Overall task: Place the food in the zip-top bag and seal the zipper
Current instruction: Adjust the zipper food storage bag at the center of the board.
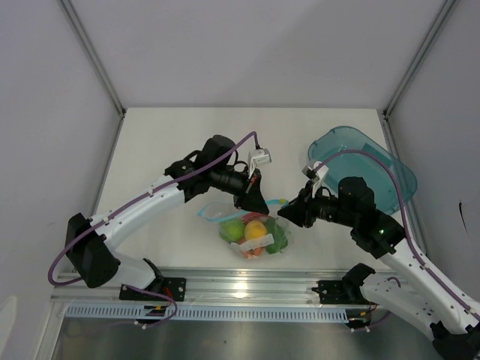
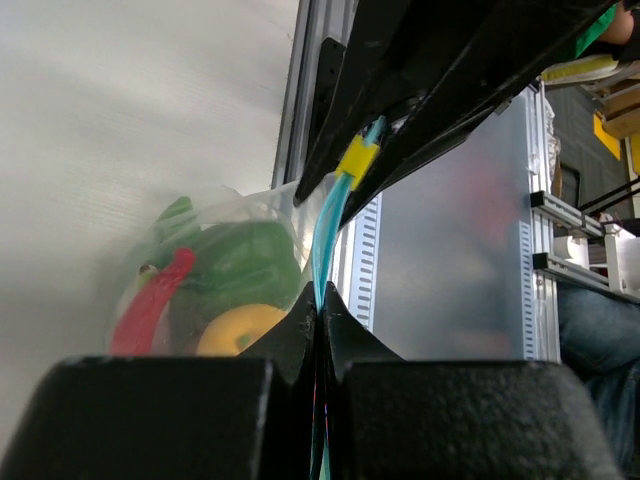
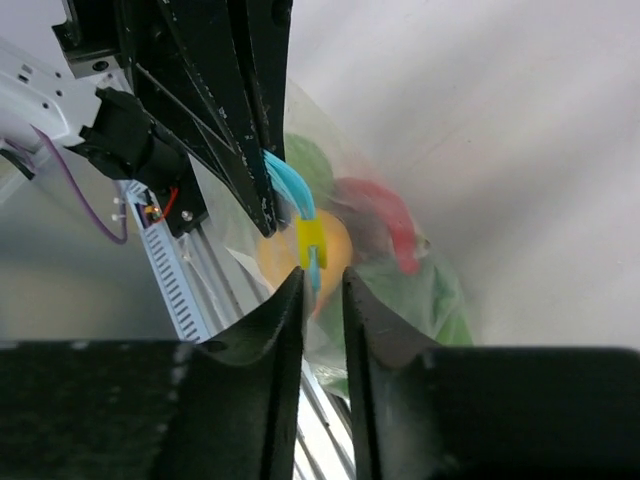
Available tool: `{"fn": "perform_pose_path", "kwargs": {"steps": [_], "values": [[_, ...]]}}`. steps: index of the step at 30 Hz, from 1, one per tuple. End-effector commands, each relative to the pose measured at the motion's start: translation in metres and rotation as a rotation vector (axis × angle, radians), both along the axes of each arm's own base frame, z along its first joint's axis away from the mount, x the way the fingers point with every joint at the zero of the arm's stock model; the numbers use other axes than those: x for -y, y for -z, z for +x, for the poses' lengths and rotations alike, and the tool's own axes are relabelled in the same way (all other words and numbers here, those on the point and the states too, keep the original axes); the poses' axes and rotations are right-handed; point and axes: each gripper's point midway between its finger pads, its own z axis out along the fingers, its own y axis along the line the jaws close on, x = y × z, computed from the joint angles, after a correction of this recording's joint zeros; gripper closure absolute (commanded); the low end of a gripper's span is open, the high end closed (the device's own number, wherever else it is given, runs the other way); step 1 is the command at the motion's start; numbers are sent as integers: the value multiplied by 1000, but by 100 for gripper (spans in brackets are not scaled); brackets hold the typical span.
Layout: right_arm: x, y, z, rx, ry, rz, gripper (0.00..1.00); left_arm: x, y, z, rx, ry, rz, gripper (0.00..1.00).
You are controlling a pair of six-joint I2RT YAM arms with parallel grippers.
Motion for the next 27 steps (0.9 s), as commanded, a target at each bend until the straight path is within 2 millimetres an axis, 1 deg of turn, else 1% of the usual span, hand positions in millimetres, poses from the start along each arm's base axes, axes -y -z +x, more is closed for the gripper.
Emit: {"fn": "perform_pose_path", "kwargs": {"steps": [1, 2, 3, 5, 10, 11, 14, 18, 21, 22, 23, 24, 25, 27], "values": [[-9, -19, 3, 59, -26, 74, 78, 5, -32, -6, 8, 35, -102, 99], [-9, -20, 3, 60, -26, 80, 81, 5, -34, -6, 13, 39, -114, 99], [-10, -20, 3, 62, -29, 82, 90, 5, -36, -8, 13, 43, -122, 99], [-10, -22, 3, 57, -28, 84, 100, 4, -36, -10, 6, 49, -129, 99], [-12, -31, -1, 75, -50, 116, 100, 3, -31, -11, -2, 50, -124, 99], [-11, -32, -1, 76, -48, 113, 100, 3, -26, -11, -11, 49, -116, 99], [-11, -27, 1, 59, -40, 97, 100, 2, -25, -12, -7, 53, -120, 99], [-14, -23, -5, 38, -77, 99, 100, 2, -28, -12, 5, 49, -128, 99], [-16, -20, -9, 19, -98, 103, 100, 3, -34, -10, 14, 36, -144, 92], [-16, -18, -9, 9, -97, 103, 100, 5, -39, -9, 30, 37, -164, 85], [-16, -17, -10, 2, -97, 103, 100, 5, -44, -9, 41, 36, -180, 81], [-16, -16, -9, -3, -93, 101, 100, 5, -45, -9, 34, 31, -184, 76], [-15, -15, -10, -10, -89, 100, 100, 6, -49, -9, 39, 30, -195, 72], [-15, -13, -10, -19, -87, 95, 100, 9, -54, -6, 43, 22, -213, 68]]}}
